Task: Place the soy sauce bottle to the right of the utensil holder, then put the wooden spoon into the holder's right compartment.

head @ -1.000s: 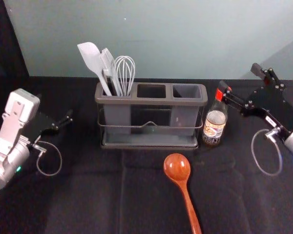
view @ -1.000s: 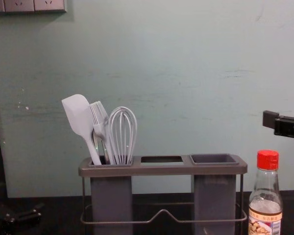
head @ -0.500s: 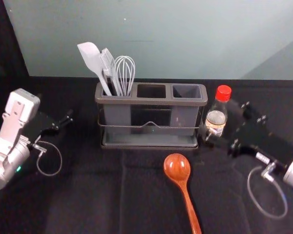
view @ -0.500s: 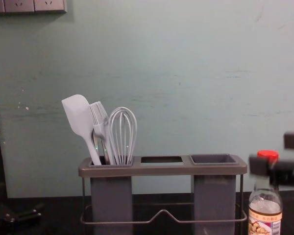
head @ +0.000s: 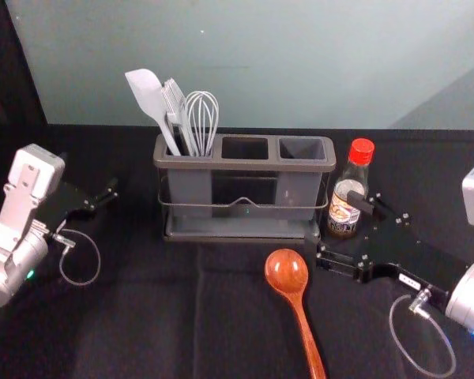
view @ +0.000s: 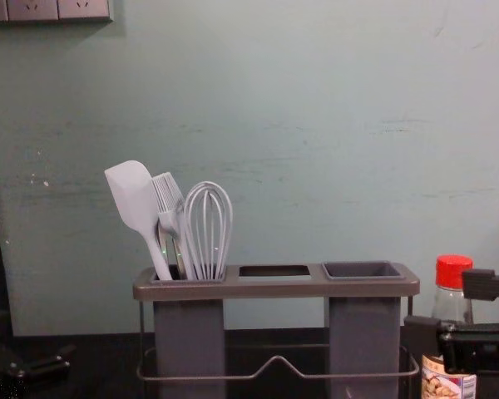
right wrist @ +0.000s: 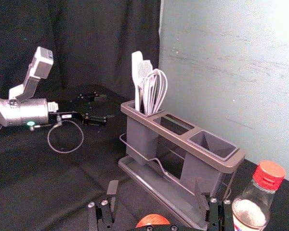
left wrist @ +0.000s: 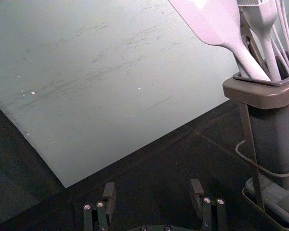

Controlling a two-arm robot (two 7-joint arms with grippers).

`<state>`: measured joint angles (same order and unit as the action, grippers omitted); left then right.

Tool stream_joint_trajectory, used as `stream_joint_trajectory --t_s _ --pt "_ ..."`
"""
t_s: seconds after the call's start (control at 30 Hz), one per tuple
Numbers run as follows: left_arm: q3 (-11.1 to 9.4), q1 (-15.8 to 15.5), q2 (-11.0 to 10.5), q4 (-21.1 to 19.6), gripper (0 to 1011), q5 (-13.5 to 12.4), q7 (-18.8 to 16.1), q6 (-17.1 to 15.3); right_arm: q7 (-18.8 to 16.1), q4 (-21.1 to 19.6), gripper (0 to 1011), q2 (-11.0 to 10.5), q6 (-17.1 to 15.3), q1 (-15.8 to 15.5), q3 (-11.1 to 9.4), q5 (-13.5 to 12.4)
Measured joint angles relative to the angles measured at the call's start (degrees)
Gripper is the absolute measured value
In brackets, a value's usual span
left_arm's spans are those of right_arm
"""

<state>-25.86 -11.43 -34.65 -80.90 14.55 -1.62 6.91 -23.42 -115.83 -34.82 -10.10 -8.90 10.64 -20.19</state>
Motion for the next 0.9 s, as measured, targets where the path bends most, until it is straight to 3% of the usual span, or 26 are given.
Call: stream_joint_trajectory --t_s 0.43,0.6,0.73,0.9 --pt "0.00 0.00 0.00 0.00 1005 0.00 0.00 0.00 0.01 0.05 1003 0.13 0.07 0.07 -0.23 -0.01" --pt "0.00 0.00 0.00 0.00 1005 0.00 0.00 0.00 0.29 0.80 1003 -0.02 -1.21 1.59 1.53 0.25" --pt "0.00 0.00 0.00 0.00 1005 0.00 0.00 0.00 0.71 1.21 1003 -0.47 -4.06 2.56 2.98 0.30" --pt "0.00 0.00 0.00 0.00 1005 0.00 0.00 0.00 2.04 0.58 1002 -1.05 -13.77 4.38 4.21 -1.34"
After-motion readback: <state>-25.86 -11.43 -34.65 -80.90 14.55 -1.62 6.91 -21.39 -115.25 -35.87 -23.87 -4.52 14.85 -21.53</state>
